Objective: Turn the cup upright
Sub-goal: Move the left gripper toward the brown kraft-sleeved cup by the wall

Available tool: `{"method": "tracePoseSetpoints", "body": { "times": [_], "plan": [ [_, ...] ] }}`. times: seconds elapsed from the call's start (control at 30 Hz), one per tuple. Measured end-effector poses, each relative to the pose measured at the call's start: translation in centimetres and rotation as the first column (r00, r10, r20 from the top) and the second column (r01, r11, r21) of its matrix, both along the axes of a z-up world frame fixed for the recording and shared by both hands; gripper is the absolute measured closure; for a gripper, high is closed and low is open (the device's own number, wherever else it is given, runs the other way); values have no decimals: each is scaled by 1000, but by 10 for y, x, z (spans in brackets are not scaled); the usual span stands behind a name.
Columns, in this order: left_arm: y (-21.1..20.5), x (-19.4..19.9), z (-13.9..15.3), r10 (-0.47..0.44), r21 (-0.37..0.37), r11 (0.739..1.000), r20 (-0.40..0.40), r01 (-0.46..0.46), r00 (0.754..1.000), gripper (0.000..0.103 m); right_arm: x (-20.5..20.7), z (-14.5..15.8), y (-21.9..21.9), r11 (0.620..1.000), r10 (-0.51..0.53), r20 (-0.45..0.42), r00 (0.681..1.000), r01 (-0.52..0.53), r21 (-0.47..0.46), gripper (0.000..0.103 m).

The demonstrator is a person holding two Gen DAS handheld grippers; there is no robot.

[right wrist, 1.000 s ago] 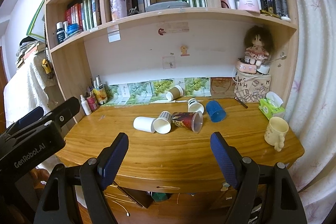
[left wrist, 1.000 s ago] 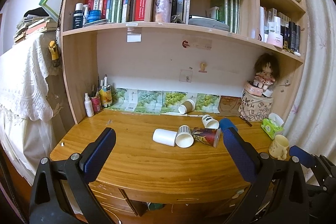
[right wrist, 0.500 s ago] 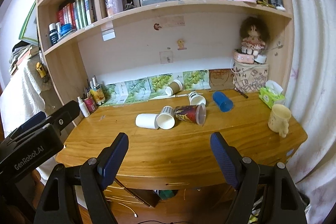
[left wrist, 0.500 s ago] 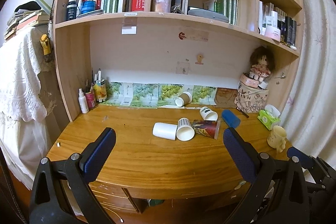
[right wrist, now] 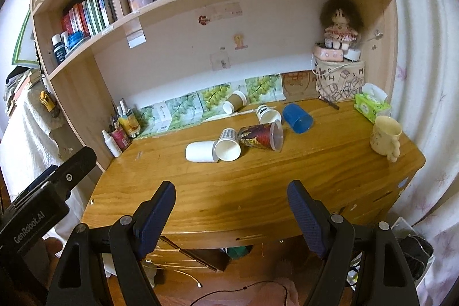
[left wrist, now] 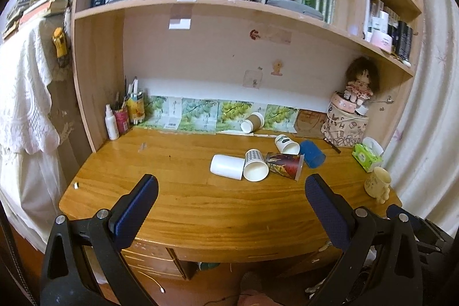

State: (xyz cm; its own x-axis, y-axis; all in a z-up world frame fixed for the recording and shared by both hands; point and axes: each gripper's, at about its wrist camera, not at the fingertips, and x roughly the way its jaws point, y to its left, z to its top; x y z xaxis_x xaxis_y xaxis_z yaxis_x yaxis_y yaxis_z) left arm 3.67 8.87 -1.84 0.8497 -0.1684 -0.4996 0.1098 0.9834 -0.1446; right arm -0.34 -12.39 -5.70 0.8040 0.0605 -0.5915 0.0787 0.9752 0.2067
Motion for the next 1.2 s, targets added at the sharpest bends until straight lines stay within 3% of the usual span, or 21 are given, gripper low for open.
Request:
{"method": "tracePoseSetpoints", "body": {
  "times": [0.43, 0.9, 1.2],
  "plan": [
    [-12, 60, -8, 42, 4, 999, -35, -42, 999, 1, 55, -5, -12, 999, 31, -33, 999, -30, 21, 22],
    [-43, 153, 2, 96, 103, 991, -52, -90, 994, 1, 158, -4, -46, 993, 85, -54, 995, -80, 82, 22],
    [-69, 218, 0, 88, 152, 986, -107, -71, 990, 1, 225, -5, -66, 984, 143, -69, 987, -135, 113, 22]
  ]
}}
